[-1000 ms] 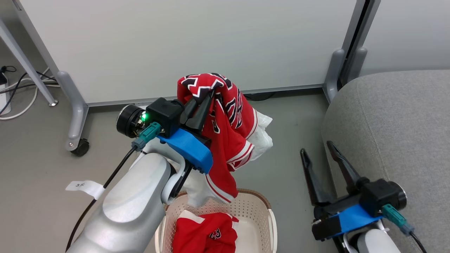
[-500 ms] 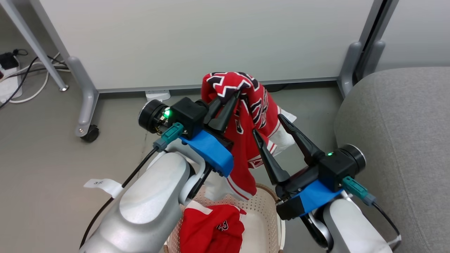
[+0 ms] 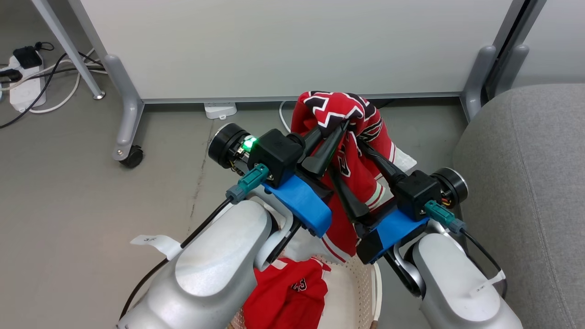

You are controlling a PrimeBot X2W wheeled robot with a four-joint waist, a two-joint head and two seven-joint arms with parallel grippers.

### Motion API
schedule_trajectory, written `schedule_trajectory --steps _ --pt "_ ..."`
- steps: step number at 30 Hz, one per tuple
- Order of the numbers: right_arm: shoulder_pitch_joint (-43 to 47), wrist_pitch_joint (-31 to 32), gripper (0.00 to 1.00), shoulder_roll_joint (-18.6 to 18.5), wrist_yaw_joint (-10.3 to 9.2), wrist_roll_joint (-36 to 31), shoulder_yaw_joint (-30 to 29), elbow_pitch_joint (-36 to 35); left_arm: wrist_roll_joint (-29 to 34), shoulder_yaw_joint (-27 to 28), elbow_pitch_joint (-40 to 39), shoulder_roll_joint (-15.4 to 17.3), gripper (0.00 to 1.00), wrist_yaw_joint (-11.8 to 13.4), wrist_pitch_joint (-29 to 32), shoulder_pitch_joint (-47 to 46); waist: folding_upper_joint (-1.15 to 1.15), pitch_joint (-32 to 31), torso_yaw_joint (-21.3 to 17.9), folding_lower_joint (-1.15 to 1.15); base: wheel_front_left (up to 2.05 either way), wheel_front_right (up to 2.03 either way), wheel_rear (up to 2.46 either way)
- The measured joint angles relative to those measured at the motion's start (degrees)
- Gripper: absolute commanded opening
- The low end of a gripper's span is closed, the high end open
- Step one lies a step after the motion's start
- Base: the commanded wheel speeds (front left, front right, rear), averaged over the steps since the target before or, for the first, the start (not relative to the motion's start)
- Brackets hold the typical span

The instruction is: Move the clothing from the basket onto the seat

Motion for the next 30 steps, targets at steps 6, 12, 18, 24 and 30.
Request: schedule_trajectory --steps 6,12,18,24,30 --pt "-0.75 0.0 0.0 -0.01 0.0 1.11 0.34 3.63 -0.18 -0.55 -0.81 -0.32 0.0 0.0 0.15 0.01 0.0 -0.33 0.22 0.0 0.0 0.0 0.0" --pt "-1.24 0.0 0.0 -0.01 0.0 2.08 0.73 3.98 -0.29 -0.64 -0.83 0.02 0.0 0.05 0.14 0.02 0.0 -0.28 0.09 0.0 0.0 0.0 0.0" --pt "-1.33 0.0 0.0 -0.01 0.0 2.59 0.92 3.9 -0.59 -0.78 -0.68 0.25 0.0 0.24 0.01 0.02 0.0 -0.2 0.01 0.0 0.0 0.0 0.0" --pt "-1.41 0.0 0.0 -0.01 0.0 3.08 1.18 3.69 -0.62 -1.12 -0.49 0.4 0.0 0.33 -0.12 0.02 0.0 -0.36 0.02 0.0 0.0 0.0 0.0" --pt "-1.42 0.0 0.0 -0.01 0.0 3.53 1.37 3.5 -1.02 -1.03 0.03 0.62 1.0 1.07 -0.18 0.02 0.0 -0.35 0.02 0.0 0.0 0.0 0.0"
